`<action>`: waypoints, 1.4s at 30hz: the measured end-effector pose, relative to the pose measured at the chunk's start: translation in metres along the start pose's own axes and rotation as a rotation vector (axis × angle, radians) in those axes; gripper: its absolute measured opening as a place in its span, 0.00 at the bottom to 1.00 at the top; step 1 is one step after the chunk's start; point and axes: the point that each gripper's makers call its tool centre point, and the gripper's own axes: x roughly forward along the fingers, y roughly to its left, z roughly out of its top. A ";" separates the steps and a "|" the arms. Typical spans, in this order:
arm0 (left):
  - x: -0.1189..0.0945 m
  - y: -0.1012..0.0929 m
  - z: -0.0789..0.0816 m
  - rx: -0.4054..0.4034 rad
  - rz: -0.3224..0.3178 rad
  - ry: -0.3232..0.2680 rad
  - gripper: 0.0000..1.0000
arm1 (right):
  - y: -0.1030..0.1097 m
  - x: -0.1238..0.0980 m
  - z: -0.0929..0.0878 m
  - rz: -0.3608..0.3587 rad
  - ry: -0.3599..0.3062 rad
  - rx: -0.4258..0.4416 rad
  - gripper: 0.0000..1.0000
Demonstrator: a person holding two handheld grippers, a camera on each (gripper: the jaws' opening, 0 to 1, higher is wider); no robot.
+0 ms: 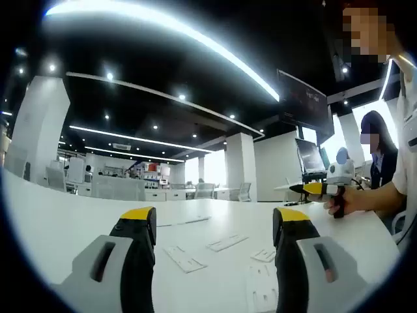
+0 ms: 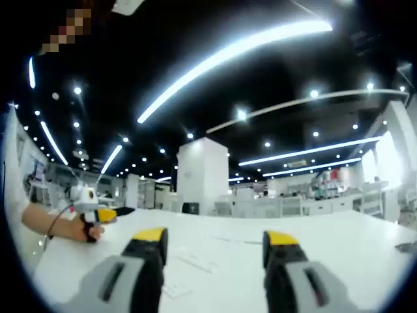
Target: Locate the socket holder cover, grip the socket holder cover, clip it into the socket holder slot.
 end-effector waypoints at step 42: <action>0.016 -0.007 -0.009 0.275 -0.011 0.162 0.82 | 0.021 0.021 -0.037 0.079 0.152 -0.045 0.89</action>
